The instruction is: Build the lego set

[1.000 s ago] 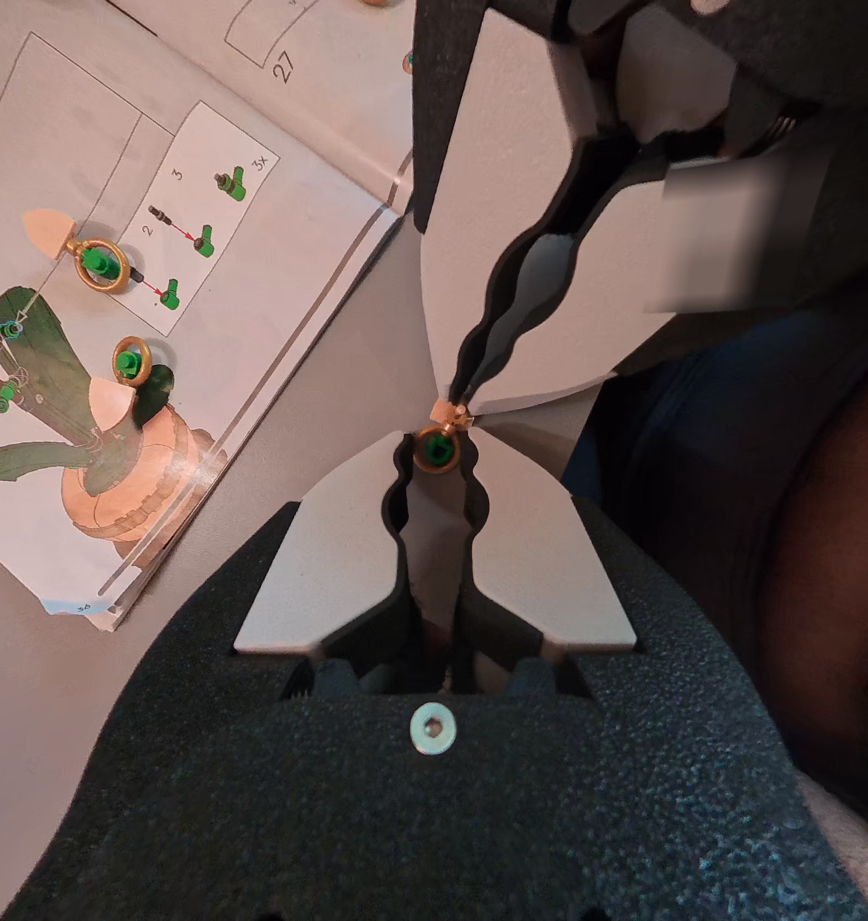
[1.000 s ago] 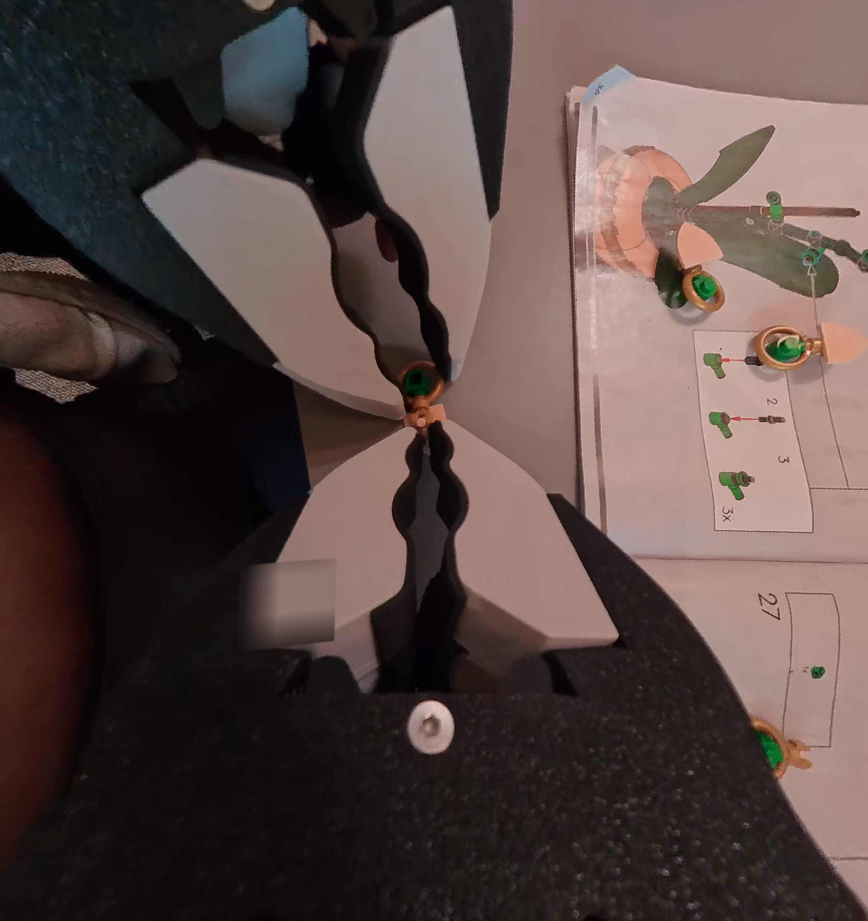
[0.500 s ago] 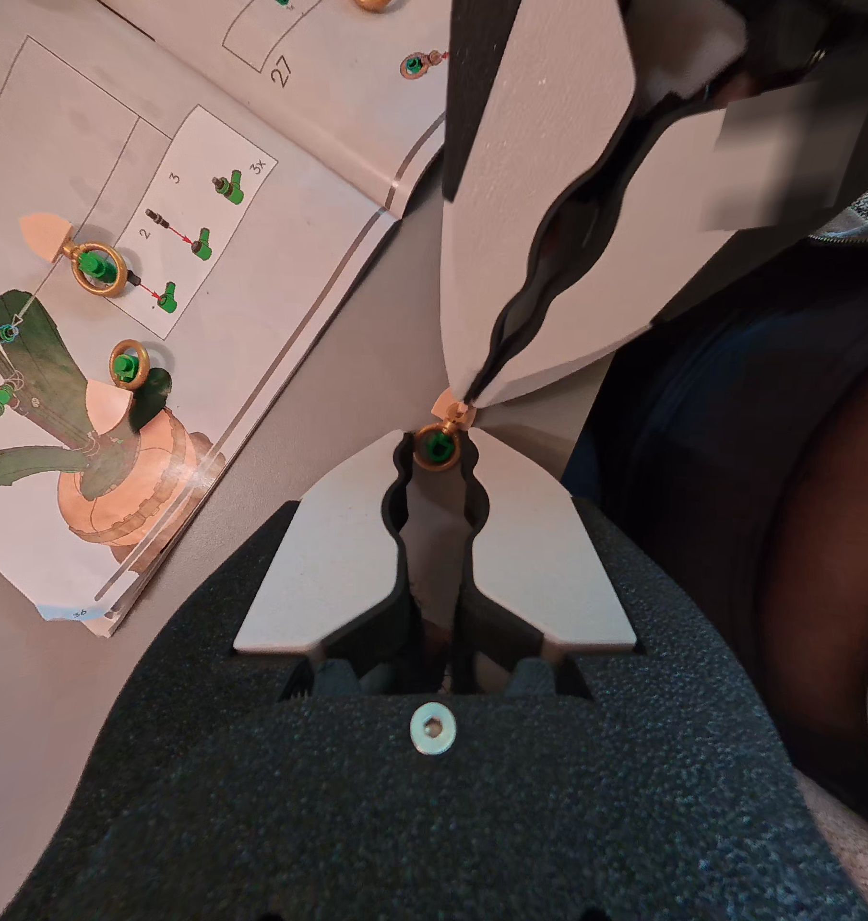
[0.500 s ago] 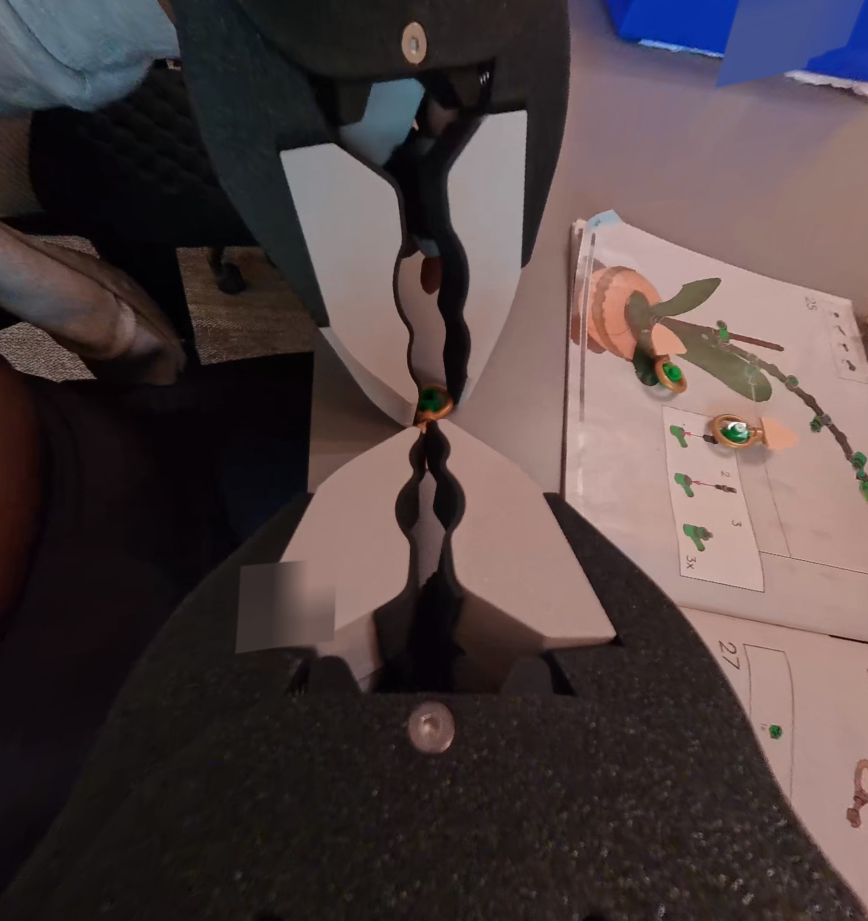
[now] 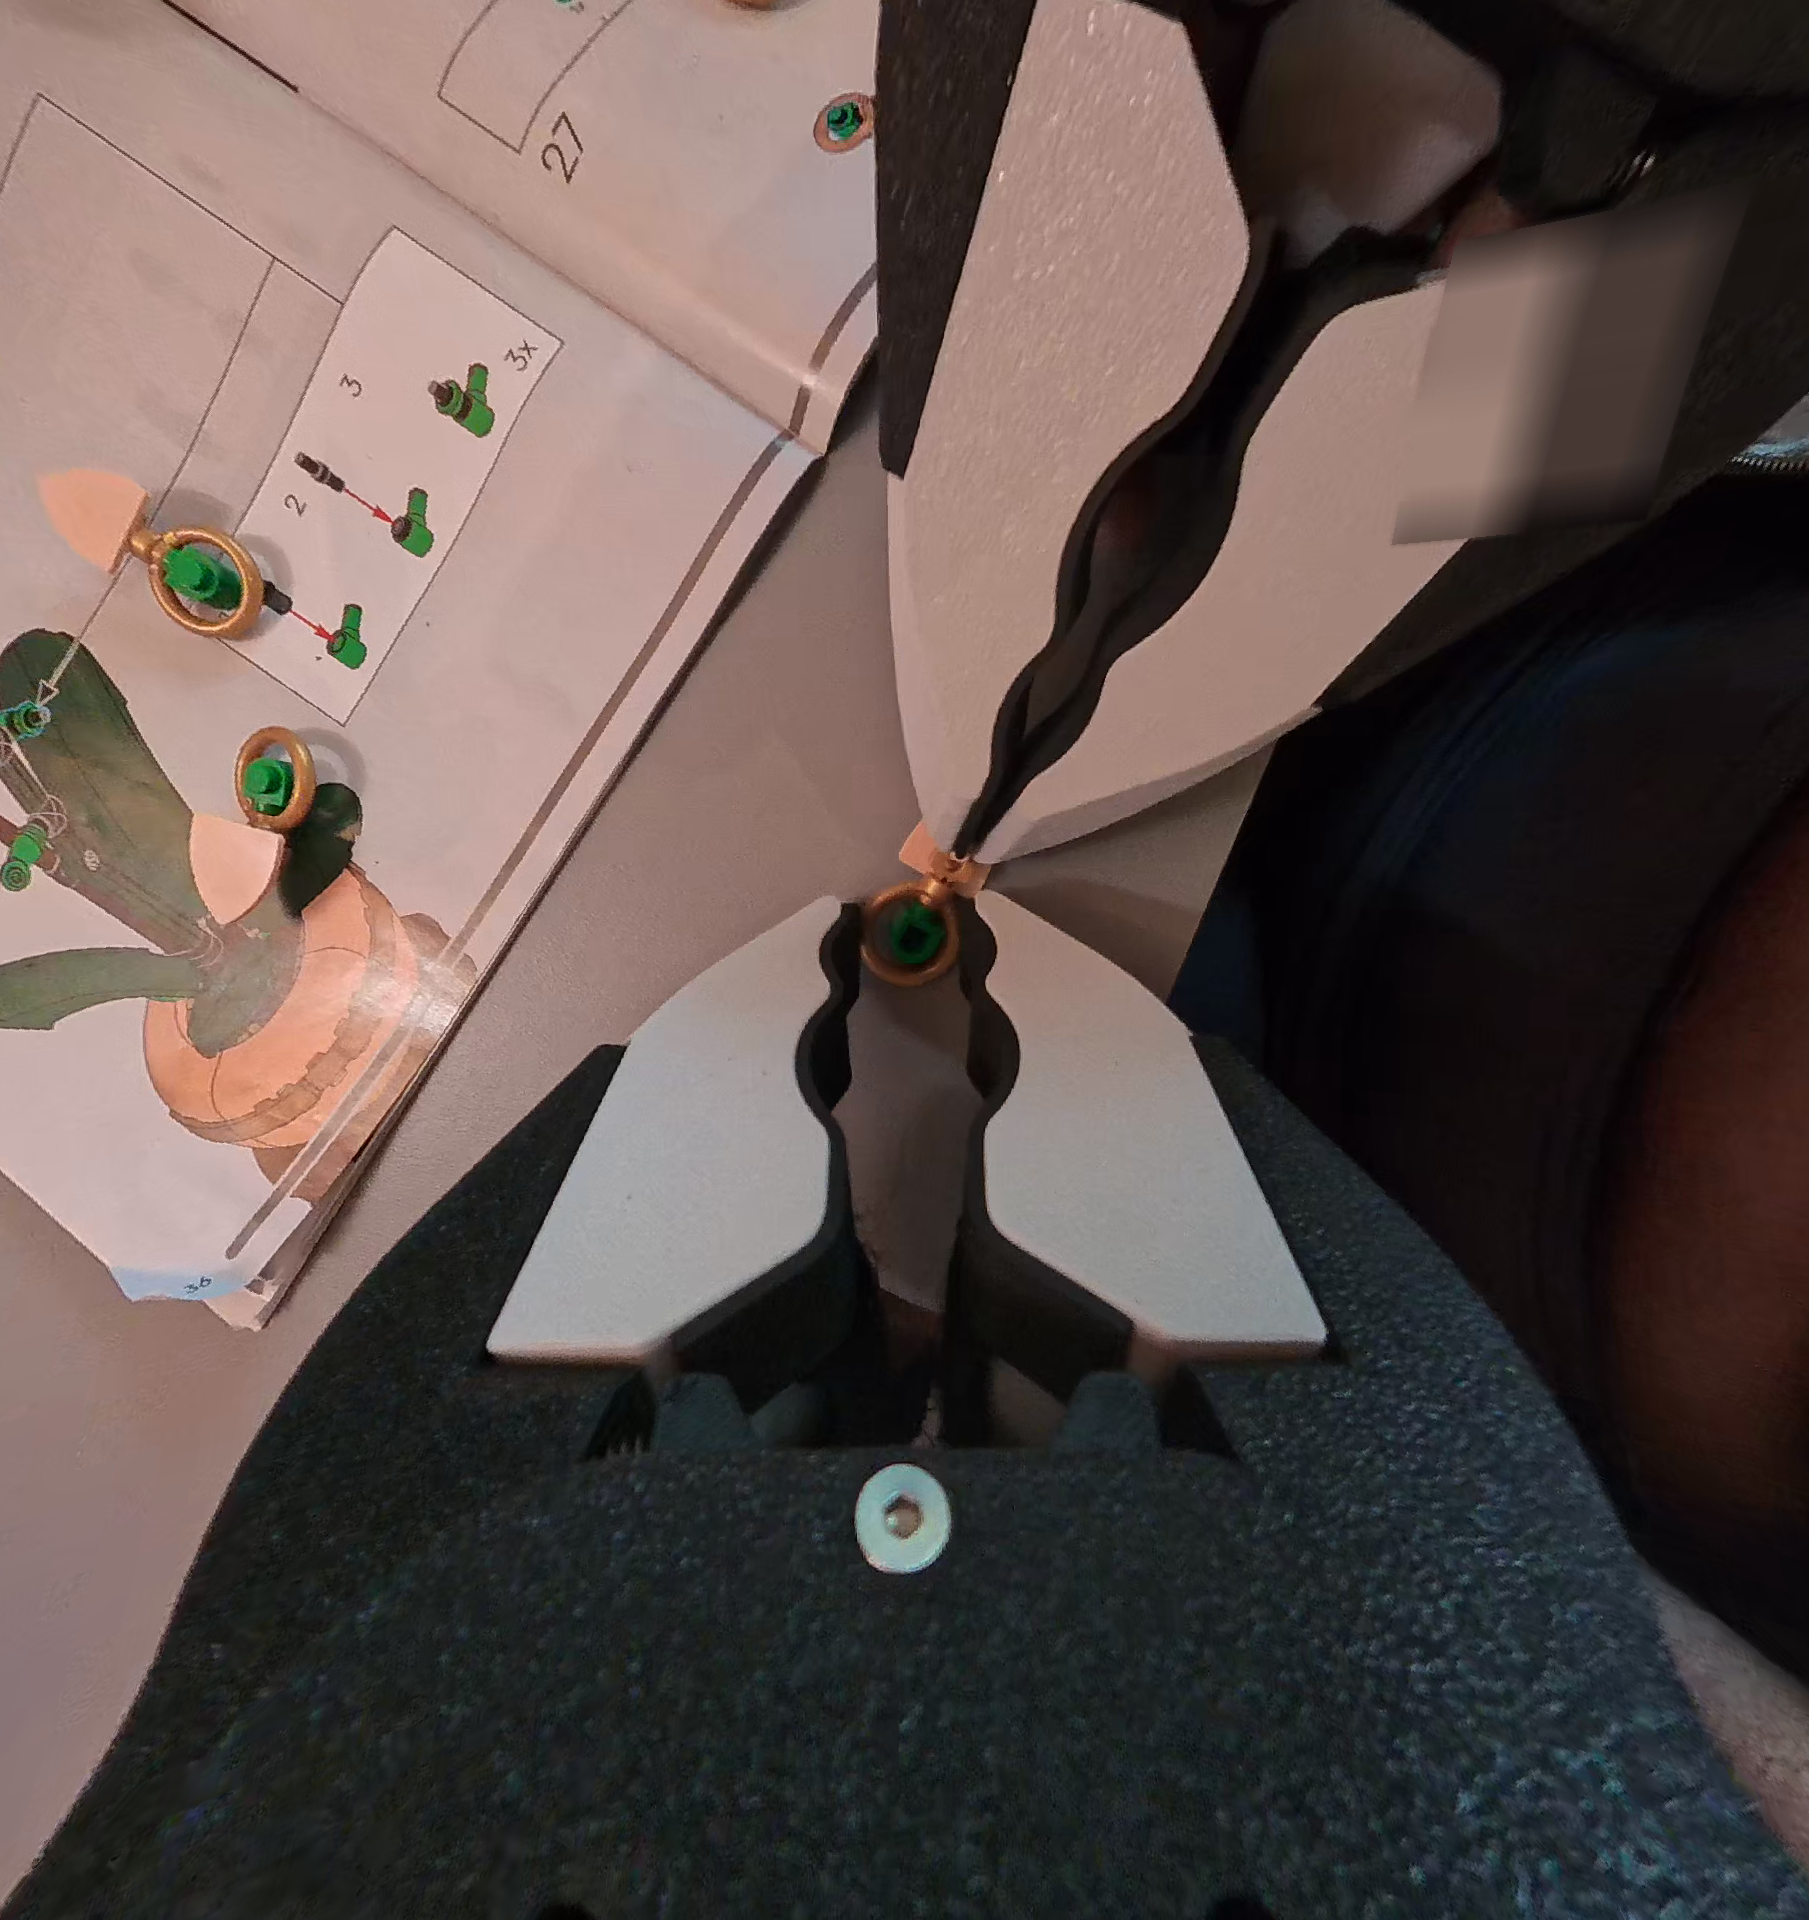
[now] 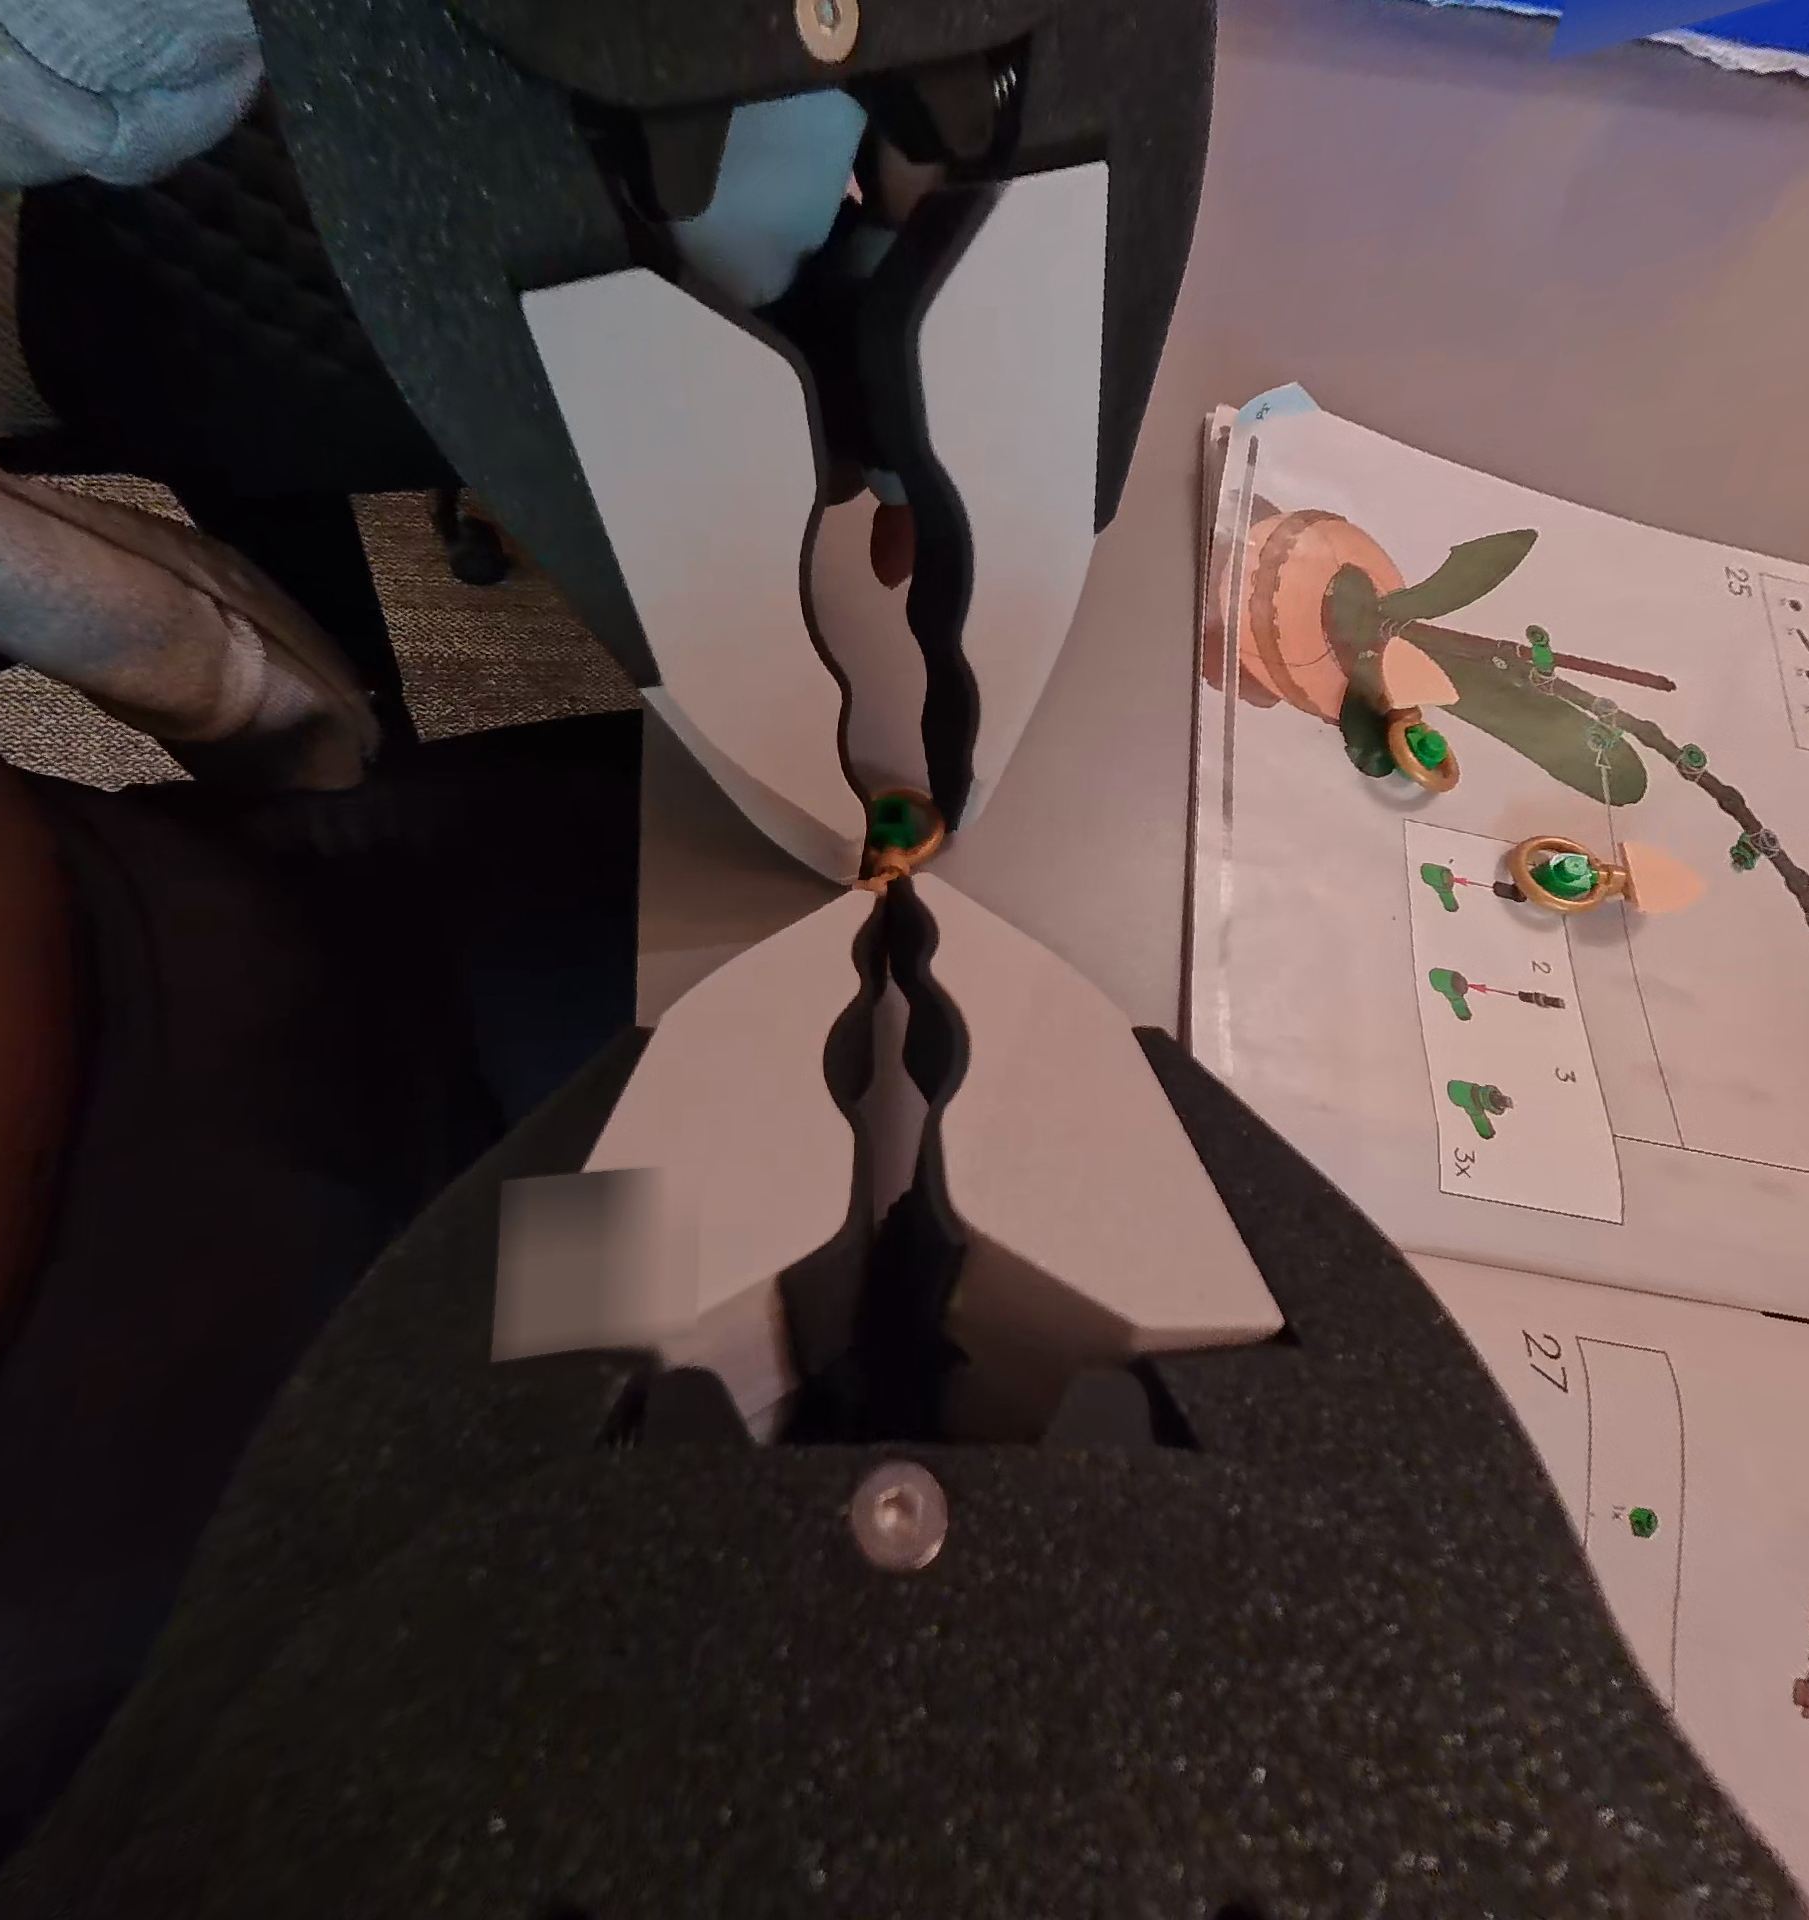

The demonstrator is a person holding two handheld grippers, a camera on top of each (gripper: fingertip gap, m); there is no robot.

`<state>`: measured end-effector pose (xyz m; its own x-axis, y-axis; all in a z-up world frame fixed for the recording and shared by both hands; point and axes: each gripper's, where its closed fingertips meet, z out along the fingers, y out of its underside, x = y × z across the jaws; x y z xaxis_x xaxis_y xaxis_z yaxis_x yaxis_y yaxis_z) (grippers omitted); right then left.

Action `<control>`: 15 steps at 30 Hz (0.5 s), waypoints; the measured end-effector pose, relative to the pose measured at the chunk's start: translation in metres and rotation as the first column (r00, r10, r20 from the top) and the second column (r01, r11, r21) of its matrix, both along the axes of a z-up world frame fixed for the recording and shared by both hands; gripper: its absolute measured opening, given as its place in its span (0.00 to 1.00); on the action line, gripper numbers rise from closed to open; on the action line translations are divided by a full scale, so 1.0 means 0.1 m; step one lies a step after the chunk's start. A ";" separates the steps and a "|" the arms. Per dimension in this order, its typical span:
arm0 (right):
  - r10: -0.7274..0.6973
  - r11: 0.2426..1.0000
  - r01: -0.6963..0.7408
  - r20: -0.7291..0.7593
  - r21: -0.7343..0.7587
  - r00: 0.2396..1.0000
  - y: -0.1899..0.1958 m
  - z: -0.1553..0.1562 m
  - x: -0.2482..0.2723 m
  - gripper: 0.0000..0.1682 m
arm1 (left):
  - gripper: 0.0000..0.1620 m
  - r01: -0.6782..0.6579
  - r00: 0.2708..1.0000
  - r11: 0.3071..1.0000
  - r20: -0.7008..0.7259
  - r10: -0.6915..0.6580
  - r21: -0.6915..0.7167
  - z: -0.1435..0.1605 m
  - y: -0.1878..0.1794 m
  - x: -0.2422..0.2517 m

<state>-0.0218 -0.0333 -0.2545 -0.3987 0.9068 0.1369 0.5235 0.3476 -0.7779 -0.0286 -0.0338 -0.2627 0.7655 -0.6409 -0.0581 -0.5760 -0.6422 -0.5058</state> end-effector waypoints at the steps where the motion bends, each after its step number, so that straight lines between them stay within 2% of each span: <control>1: -0.001 1.000 0.001 0.000 0.001 1.000 0.00 0.00 0.00 0.00 | 0.11 0.001 1.000 1.000 0.001 -0.001 0.000 0.00 0.00 0.00; 15: 0.033 0.999 -0.032 0.048 -0.016 0.998 0.00 -0.02 -0.02 0.00 | 0.11 0.037 0.998 0.999 -0.054 -0.037 0.005 0.01 0.03 -0.01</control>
